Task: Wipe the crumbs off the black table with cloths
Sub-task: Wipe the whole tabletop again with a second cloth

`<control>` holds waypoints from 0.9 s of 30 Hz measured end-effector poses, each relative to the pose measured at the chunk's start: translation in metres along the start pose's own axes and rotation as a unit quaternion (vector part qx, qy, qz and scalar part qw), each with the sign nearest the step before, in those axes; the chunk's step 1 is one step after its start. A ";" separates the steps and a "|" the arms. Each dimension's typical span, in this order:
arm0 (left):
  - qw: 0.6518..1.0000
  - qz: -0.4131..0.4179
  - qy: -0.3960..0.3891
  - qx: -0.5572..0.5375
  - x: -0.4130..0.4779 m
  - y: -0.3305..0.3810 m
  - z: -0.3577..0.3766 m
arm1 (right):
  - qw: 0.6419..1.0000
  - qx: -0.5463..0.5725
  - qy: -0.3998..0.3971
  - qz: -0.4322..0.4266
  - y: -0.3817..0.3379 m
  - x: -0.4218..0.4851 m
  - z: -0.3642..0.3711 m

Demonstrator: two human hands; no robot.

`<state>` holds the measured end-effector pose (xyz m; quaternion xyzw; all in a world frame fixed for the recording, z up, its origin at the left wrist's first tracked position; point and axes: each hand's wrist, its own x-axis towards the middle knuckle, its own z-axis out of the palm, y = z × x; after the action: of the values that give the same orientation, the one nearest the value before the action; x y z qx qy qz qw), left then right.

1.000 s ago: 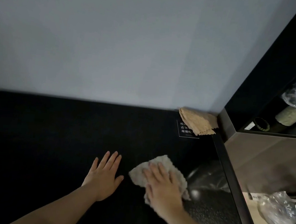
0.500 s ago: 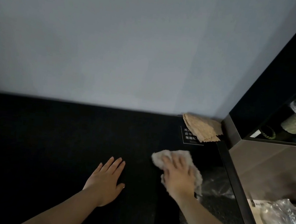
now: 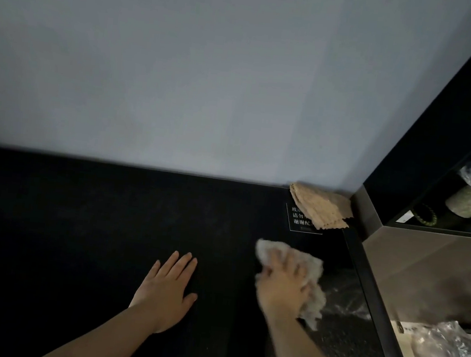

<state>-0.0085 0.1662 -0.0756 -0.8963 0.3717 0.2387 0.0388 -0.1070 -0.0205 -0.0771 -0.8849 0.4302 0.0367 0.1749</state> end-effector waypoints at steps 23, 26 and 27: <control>0.997 -0.075 -0.005 -0.020 0.036 -0.017 -0.017 | 1.000 -0.003 0.013 -0.026 -0.013 0.041 0.004; 0.997 -0.074 -0.004 -0.022 0.036 -0.016 -0.017 | 0.987 -0.004 -0.022 -0.159 -0.049 0.007 0.021; 0.997 -0.073 -0.003 -0.020 0.035 -0.016 -0.017 | 0.970 -0.019 -0.039 -0.239 -0.048 -0.004 0.024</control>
<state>0.0304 0.1510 -0.0783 -0.9209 0.3005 0.2450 0.0390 -0.0702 0.0175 -0.0856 -0.9630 0.1983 0.0367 0.1787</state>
